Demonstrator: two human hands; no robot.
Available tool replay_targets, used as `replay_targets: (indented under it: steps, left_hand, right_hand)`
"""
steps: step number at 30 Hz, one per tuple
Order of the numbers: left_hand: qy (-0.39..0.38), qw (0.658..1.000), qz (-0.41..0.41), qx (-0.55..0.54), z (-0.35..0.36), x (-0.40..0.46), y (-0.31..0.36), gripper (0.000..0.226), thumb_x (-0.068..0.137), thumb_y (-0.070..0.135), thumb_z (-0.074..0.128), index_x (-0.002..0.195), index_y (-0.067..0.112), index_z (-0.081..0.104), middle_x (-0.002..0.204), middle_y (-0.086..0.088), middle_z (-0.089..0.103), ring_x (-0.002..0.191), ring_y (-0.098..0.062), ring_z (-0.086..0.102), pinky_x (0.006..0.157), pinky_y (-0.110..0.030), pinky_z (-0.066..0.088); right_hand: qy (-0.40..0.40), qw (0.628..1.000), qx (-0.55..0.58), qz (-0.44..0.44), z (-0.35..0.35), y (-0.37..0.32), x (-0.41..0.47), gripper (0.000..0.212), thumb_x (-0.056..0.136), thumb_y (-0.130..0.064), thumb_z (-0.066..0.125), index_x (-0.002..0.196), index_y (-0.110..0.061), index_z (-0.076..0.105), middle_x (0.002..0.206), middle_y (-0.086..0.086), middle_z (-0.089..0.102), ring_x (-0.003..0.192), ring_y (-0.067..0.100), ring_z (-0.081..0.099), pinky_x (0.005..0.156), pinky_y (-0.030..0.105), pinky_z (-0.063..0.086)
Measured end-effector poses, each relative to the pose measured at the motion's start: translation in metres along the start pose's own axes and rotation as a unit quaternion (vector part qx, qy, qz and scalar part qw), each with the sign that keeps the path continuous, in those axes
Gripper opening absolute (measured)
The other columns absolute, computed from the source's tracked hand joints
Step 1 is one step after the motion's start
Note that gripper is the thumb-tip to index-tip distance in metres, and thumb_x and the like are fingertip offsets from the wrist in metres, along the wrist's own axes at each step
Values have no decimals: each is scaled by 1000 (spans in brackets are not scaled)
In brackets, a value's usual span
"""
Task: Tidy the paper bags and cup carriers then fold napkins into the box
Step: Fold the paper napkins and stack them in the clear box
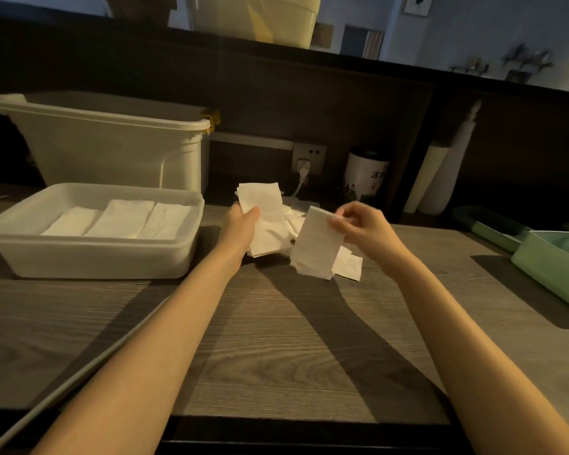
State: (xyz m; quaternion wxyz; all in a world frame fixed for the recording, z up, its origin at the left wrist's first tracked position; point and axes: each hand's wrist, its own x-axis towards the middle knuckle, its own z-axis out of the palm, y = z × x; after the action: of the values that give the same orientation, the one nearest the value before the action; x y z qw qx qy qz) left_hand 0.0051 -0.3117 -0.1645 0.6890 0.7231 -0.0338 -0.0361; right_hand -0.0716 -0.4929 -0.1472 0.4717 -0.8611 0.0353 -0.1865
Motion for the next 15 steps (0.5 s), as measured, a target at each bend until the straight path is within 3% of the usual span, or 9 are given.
replay_targets:
  steps: [3,7,10,13,15]
  left_hand:
    - [-3,1000,8,0,0,-3,-1,38,99,27,41,135,16,38,129,-8,51,94,-15,50,67,-23,45]
    - [-51,999,-18,0,7,-14,5,38,99,27,41,136,16,38,122,-8,51,93,-18,48,78,-33,42]
    - [-97,994,-50,-20,15,-23,9,31,98,26,43,128,17,42,111,-6,52,92,-20,50,79,-36,43]
    - [-143,988,-50,-3,23,-28,5,22,99,22,41,119,19,47,105,0,56,98,-21,54,84,-37,46]
    - [-176,983,-48,-5,27,-31,4,24,99,23,39,120,18,51,101,-1,61,89,-17,58,78,-33,48]
  right_hand:
    - [11,992,129,1,-3,-13,-3,3,91,-20,59,90,-17,58,90,1,61,88,17,62,75,32,54]
    - [19,974,226,27,5,-20,-5,7,93,-25,56,93,-20,61,86,-1,61,73,16,59,61,26,51]
    - [31,975,218,38,18,-17,-4,7,94,-25,56,94,-20,61,87,0,62,73,13,61,56,21,52]
    - [58,986,152,26,28,-12,-2,3,92,-26,57,91,-23,58,91,-3,61,82,12,61,66,22,53]
    - [79,988,129,18,30,-9,-1,3,92,-25,59,89,-24,58,92,-4,61,85,12,60,68,22,52]
